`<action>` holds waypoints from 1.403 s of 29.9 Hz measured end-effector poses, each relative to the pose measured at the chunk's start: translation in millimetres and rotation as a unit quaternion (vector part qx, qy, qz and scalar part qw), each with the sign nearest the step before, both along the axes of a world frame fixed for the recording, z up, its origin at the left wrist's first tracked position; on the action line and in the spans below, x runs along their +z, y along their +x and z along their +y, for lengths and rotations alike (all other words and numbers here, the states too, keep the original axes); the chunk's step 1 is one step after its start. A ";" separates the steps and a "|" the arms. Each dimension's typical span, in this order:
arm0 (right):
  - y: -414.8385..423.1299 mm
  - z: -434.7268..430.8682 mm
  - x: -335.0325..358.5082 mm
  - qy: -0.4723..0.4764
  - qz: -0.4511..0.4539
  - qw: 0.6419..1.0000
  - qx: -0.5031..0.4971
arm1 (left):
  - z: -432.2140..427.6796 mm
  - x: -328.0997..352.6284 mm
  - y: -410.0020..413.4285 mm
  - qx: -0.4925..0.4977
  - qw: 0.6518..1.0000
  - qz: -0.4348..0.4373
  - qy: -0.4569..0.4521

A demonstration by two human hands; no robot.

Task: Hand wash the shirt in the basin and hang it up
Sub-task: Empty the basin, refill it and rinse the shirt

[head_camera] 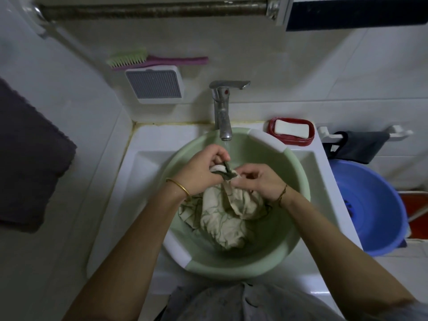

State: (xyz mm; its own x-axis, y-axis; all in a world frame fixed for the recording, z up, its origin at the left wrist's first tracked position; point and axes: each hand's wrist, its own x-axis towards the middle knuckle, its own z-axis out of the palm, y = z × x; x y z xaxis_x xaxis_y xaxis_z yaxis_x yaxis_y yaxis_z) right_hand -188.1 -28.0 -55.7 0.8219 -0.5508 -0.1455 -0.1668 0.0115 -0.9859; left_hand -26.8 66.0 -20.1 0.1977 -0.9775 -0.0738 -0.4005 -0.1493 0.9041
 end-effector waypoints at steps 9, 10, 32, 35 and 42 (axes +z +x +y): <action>-0.4 -8.7 -2.2 0.122 -0.132 0.975 -0.128 | 15.1 -34.7 1.3 -0.070 0.977 -0.076 0.188; 1.8 -6.8 -3.6 0.124 -0.135 0.975 -0.126 | 14.6 -38.1 4.0 -0.077 0.972 -0.119 0.188; -7.0 -8.8 -12.7 -0.115 0.023 0.988 -0.100 | 18.8 -3.9 19.7 -0.147 0.914 -0.165 0.340; -5.1 -3.9 -12.8 -0.022 0.011 0.993 -0.119 | 15.8 -5.7 23.2 -0.154 0.905 -0.221 0.331; -12.1 -13.0 -14.6 -0.076 0.032 0.959 -0.271 | 13.1 -2.1 28.6 -0.108 0.950 -0.174 0.238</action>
State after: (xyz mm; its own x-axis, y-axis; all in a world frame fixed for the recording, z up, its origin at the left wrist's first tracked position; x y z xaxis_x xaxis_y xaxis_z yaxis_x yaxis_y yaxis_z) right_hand -200.3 -41.0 -70.4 0.4009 -0.9135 -0.0699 -0.2371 -0.0298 -0.9710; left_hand 1.7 79.1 -22.2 0.0892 -0.8707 -0.4836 -0.7301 -0.3875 0.5629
